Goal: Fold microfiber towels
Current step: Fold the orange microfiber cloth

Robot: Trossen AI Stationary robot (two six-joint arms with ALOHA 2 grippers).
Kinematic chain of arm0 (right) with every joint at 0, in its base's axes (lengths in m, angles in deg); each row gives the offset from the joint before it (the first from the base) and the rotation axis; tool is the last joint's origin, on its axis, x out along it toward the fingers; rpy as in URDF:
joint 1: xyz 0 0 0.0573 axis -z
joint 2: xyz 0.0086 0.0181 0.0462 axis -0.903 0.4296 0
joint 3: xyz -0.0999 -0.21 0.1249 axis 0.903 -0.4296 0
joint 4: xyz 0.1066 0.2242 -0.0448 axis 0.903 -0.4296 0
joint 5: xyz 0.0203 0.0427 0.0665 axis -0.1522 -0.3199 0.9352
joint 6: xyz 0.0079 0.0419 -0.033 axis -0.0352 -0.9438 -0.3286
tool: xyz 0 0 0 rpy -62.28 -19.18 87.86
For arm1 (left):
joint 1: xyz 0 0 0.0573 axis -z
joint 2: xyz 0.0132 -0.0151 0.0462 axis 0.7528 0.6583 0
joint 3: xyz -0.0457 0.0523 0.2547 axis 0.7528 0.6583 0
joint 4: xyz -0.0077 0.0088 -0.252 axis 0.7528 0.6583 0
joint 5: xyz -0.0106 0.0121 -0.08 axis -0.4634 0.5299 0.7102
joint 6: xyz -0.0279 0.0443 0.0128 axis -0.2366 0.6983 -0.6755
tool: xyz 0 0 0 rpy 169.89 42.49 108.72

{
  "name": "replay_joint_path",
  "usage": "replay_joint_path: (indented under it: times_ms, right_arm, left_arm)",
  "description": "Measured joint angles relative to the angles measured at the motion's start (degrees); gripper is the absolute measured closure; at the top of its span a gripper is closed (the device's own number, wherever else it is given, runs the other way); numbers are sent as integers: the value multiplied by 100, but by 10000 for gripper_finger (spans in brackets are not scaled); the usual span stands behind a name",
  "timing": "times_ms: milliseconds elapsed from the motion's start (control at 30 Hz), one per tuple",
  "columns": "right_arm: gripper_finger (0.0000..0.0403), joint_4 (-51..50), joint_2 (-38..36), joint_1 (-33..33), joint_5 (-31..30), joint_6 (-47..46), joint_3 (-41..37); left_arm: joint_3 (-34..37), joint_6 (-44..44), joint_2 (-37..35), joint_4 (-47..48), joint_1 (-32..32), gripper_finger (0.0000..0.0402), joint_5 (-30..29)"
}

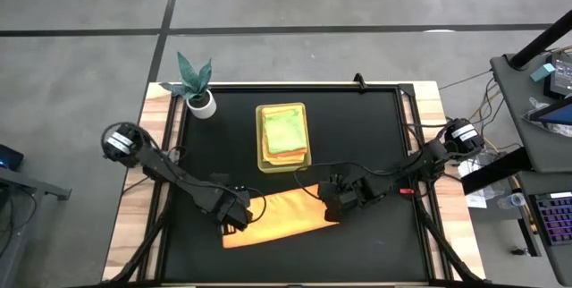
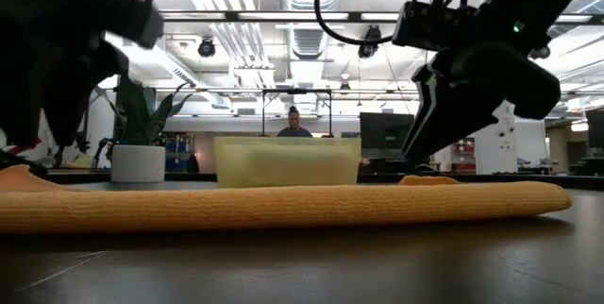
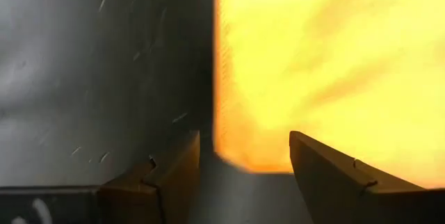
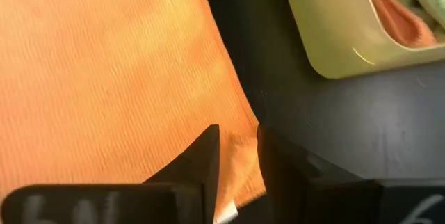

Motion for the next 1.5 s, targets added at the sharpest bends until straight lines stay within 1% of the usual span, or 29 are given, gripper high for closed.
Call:
replay_joint_path:
  times_ms: [200, 267, 333, 400, 633, 967, 1100, 1200, 1267, 1367, 1500]
  right_arm:
    - [340, 1113, 86, 0, 0, 218, -573]
    - [351, 1209, 87, 0, -40, 263, -705]
    - [361, 1144, 84, -2, -259, 189, -764]
    - [370, 1083, 84, 0, -343, 164, -788]
    - [392, 1093, 111, 0, -352, 184, -825]
    - [394, 1058, 111, 38, -409, -103, -912]
    - [394, 1024, 108, 57, -406, -259, -903]
    - [388, 1012, 106, 88, -189, -311, -901]
    - [376, 1014, 106, 142, -11, -419, -901]
    - [347, 1013, 106, 224, 46, -629, -901]
    - [298, 1004, 55, 300, 56, -723, -901]
  left_arm:
    - [37, 88, -235, -1291, 111, 194, -118]
    - [56, 156, -236, -1696, 161, 194, -165]
    - [99, 180, -236, -2045, 193, 194, -185]
    - [153, 176, -236, -2322, 224, 194, -202]
    - [460, 115, -235, -2958, 320, 194, -275]
    - [906, -319, -234, -3078, 360, 194, -296]
    - [1207, -490, -231, -3344, 360, 194, -343]
    - [1362, -526, -231, -3512, 362, 194, -404]
    - [1432, -550, -231, -3522, 362, 194, -534]
    - [1479, -618, -229, -3516, 362, 194, -730]
    - [1479, -620, -229, -3522, 362, 194, -909]
